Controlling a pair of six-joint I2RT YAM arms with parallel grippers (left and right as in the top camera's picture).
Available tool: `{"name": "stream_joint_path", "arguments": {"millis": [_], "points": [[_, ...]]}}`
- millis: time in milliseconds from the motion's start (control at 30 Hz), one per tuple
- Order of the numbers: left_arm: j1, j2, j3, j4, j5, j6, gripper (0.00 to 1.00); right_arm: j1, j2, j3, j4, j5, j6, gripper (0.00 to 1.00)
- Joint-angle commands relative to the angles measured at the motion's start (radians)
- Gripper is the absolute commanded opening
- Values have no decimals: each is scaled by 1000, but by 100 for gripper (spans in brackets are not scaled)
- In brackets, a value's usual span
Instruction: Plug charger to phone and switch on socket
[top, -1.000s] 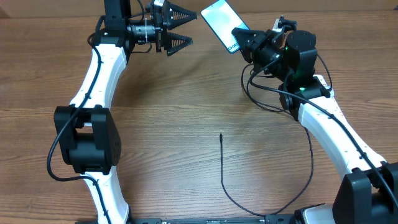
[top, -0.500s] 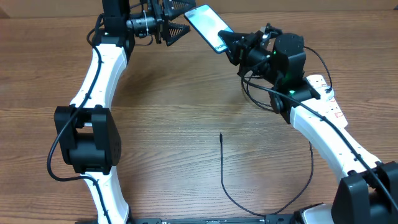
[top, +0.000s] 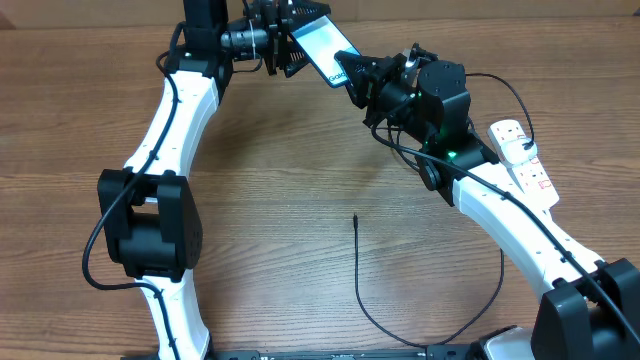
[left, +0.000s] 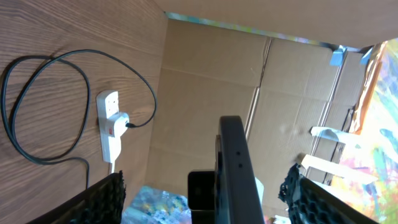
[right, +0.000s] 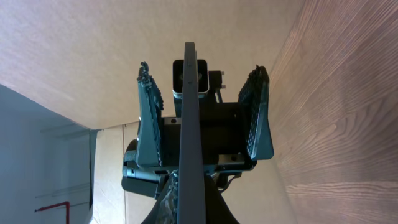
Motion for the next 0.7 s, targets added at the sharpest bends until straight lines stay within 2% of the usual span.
{"name": "stream_joint_path", "arguments": {"millis": [0, 67, 133, 167, 400, 667], "points": [[-9, -11, 21, 4, -21, -31, 67, 10, -10, 11, 26, 17, 4, 4], [-9, -11, 21, 4, -21, -32, 57, 14, -10, 11, 25, 17, 4, 4], [-9, -11, 21, 4, -21, -32, 37, 17, -10, 11, 25, 21, 4, 4], [-9, -11, 21, 4, -21, -35, 30, 17, -10, 11, 25, 20, 4, 4], [-13, -11, 20, 4, -37, -43, 4, 33, -10, 11, 19, 21, 4, 4], [-15, -11, 20, 4, -38, -75, 5, 37, -10, 11, 5, 21, 3, 4]]}}
